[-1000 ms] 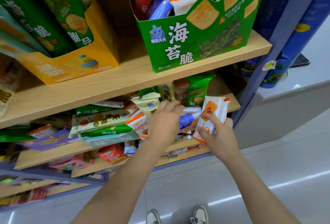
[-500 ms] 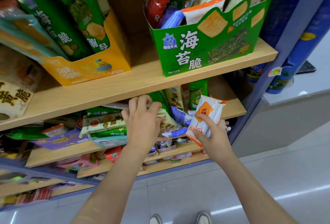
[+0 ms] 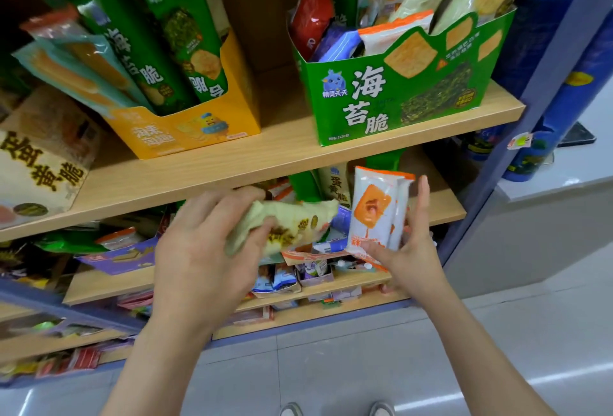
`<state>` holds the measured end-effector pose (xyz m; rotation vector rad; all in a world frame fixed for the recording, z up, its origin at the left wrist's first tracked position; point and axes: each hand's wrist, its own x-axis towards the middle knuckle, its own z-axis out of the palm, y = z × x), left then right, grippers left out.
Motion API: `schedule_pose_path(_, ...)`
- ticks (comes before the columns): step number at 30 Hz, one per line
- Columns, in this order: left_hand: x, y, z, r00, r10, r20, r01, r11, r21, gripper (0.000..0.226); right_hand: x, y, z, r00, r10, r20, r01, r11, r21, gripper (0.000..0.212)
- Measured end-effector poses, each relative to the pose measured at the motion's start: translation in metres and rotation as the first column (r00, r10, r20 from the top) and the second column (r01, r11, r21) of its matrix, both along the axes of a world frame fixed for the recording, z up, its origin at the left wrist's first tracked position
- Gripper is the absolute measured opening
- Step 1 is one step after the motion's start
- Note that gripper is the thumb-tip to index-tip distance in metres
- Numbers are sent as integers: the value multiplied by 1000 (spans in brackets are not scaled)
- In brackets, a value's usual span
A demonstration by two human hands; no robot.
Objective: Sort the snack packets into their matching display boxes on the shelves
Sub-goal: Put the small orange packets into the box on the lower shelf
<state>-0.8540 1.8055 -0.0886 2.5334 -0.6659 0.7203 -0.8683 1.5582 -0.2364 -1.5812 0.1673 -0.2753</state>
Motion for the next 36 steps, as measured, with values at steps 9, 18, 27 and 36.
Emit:
schedule_pose_path(9,20,-22,-22,843,-23,-537,56,997,44,46,20,13,26,942,269,-199,-292,952,-95,76)
schedule_pose_path(18,35,-7,-48,712,43,-701,-145,986,-86,19,28,19,37,861,475,-183,-474,879,52,73)
schedule_pose_path(27,34,-11,-35,846,249,-471,-286,958,-7,26,50,14,35,939,323,-116,-302,939,166,34)
schedule_pose_path(36,20,-7,-34,875,353,-330,-353,933,60,24,74,41,1,957,138,-254,-176,975,-137,36)
